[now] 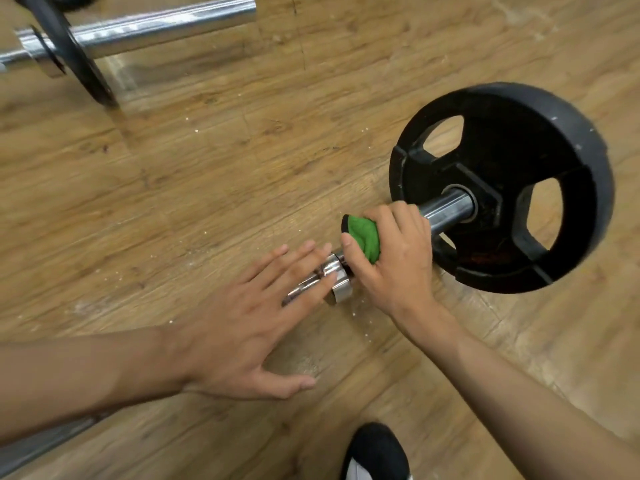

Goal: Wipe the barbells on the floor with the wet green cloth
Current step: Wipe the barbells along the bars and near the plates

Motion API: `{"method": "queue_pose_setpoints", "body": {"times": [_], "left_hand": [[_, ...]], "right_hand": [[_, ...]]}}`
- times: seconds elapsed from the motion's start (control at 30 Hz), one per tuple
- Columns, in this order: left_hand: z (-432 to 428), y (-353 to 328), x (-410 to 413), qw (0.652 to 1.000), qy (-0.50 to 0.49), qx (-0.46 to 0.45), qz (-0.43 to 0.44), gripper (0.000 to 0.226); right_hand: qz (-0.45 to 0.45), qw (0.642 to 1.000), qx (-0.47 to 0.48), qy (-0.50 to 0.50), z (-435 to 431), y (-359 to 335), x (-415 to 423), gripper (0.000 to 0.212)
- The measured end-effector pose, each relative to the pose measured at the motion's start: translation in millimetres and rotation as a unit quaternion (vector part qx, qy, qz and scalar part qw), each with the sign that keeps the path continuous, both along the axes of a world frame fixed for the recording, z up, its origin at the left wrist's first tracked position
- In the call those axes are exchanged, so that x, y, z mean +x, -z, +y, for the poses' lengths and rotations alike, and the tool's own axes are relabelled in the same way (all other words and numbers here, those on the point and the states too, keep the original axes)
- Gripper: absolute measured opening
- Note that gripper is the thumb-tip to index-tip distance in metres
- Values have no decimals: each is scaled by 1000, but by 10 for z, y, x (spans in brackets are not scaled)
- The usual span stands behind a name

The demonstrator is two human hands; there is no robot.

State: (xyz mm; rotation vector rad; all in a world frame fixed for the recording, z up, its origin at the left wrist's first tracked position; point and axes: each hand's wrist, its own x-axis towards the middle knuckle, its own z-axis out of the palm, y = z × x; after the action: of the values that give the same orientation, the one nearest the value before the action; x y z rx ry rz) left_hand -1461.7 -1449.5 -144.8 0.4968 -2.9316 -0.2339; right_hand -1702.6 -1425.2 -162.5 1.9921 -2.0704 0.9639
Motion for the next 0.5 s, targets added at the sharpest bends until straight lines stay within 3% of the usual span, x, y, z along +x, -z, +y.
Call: {"method": "queue_pose_setpoints", "body": {"times": [0.13,0.27,0.5], "left_hand": [[-239,-157,-38,999,-33,-30,1,103],[-531,-336,-145,996,-63,-59,14,101],[-930,-725,-503,996,-87,-29,-6,109]], "right_hand": [[-15,997,-40,59,-37,-222,-17,44],[14,997,-1,76,68,-470,-89,46],[190,978,89,1,549,-1363,-351,61]]}}
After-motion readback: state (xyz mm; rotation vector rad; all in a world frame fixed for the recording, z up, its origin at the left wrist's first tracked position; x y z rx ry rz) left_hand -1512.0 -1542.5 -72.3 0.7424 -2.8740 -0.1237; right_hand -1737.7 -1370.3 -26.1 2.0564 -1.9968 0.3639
